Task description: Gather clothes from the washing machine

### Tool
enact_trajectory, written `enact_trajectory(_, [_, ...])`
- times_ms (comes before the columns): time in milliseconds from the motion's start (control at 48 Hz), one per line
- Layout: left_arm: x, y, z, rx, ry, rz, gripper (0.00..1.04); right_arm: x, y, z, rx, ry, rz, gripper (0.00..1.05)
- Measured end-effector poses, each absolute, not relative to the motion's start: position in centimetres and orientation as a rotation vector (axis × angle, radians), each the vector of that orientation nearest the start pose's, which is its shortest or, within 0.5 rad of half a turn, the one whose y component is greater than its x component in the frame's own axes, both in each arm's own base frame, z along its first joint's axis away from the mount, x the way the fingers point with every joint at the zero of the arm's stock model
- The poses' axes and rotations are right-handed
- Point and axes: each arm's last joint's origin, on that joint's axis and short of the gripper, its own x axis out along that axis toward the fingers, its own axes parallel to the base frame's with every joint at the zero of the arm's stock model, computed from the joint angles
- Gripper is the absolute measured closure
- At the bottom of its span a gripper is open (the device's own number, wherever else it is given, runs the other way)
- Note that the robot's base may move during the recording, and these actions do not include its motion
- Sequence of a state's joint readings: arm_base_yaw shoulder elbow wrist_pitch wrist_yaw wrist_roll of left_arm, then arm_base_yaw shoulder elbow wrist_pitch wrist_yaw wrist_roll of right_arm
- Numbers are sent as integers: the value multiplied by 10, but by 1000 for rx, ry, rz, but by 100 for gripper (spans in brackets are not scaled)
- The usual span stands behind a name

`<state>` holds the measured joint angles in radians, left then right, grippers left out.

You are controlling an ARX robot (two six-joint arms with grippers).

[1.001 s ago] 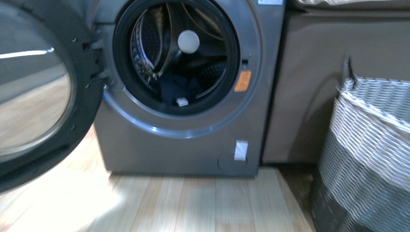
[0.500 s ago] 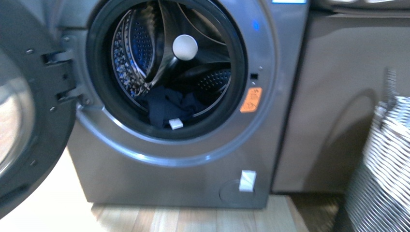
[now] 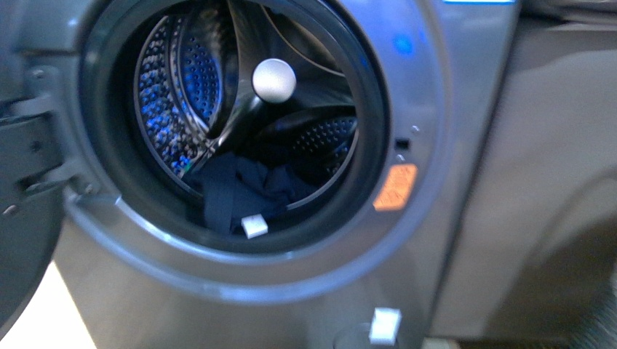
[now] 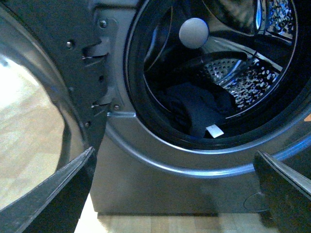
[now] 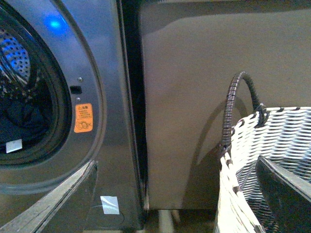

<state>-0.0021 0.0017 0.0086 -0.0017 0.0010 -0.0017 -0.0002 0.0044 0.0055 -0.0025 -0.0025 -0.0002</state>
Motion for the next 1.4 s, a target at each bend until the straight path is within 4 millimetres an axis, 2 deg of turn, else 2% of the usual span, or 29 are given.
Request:
enact_trajectory(313, [97, 0, 166, -2, -4, -9, 7, 98, 0, 165, 0, 2, 1, 7])
enact_trajectory(480, [100, 10, 161, -175, 112, -280, 7, 98, 0, 165, 0, 2, 2, 7])
enact_trajectory(667, [110, 17, 165, -195, 89, -318, 7, 98, 0, 165, 0, 2, 1, 7])
enact_trajectory(792, [127, 13, 172, -178, 60, -335, 7, 98, 0, 165, 0, 2, 1, 7])
enact_trajectory(1043, [183, -12, 196, -153, 12, -394, 7, 98, 0, 165, 0, 2, 1, 7])
enact_trajectory(1397, [251, -47, 197, -125, 83, -443, 7, 98, 0, 165, 0, 2, 1, 7])
